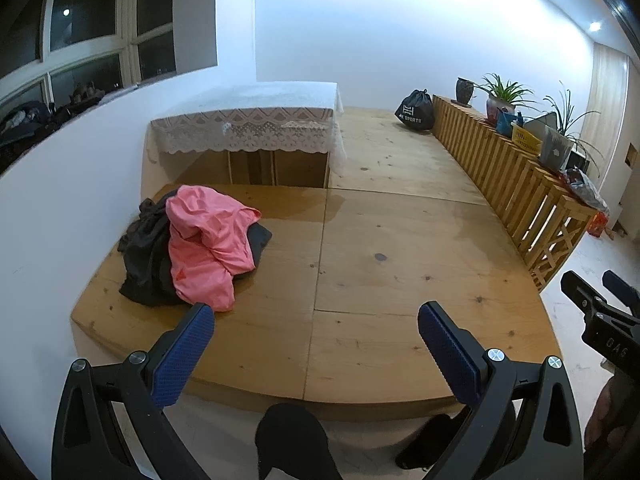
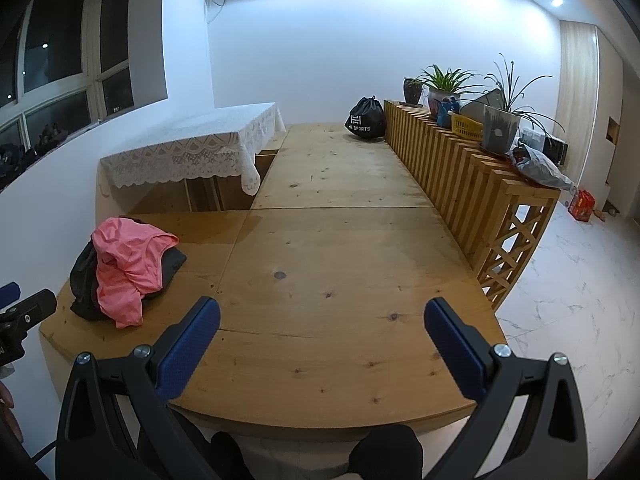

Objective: Fold clothes

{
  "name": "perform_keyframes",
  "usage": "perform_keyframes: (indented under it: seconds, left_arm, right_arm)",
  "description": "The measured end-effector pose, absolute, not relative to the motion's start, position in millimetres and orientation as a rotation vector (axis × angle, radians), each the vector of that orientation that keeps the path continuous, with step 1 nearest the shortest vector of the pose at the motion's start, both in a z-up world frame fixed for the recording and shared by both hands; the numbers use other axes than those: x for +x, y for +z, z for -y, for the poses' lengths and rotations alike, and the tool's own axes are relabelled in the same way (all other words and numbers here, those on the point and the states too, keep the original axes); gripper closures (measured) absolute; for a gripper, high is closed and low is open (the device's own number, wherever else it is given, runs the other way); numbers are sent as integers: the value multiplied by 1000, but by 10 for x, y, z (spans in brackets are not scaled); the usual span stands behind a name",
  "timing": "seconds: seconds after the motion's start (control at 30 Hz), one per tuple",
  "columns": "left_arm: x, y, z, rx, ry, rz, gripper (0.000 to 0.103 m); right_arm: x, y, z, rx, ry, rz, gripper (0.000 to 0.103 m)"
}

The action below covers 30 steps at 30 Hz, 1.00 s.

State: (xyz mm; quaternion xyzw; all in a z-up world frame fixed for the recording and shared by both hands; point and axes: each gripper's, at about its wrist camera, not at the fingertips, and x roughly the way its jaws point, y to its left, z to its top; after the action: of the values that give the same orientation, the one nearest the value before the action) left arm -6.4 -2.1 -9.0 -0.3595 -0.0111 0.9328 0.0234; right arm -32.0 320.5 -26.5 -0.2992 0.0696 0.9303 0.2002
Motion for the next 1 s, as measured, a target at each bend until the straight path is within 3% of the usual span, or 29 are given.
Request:
perform_keyframes:
  seconds: [0.57,0.67,0.73,0.83,0.97,1.0]
  left_arm:
    - [-91,-183,72,-1100,2857,102,2]
    - [-89,-186,114,-1089,2862,149,8]
    - [-67,-203,164,-1068,2864,206,22]
    - [-46,-238,248,-1041,2860,310,33]
    - [-71,-291,342,-1074,2830,399,34]
    - [-84,-301,326,-1086,2859,343,34]
  right_arm:
    - [-353,-327,-3277,-819,2596,-243,0]
    - [-362,-340,-3292,-824,2596,-253,0]
    - [-374,-350,-3292,-827,2598,-254,0]
    - [-387,-364,-3287,-825,2614,-257,0]
    - [-394,-411,-3285,-829,2626,-285,0]
    - [-400,-425,-3285,-837,2627,-292,0]
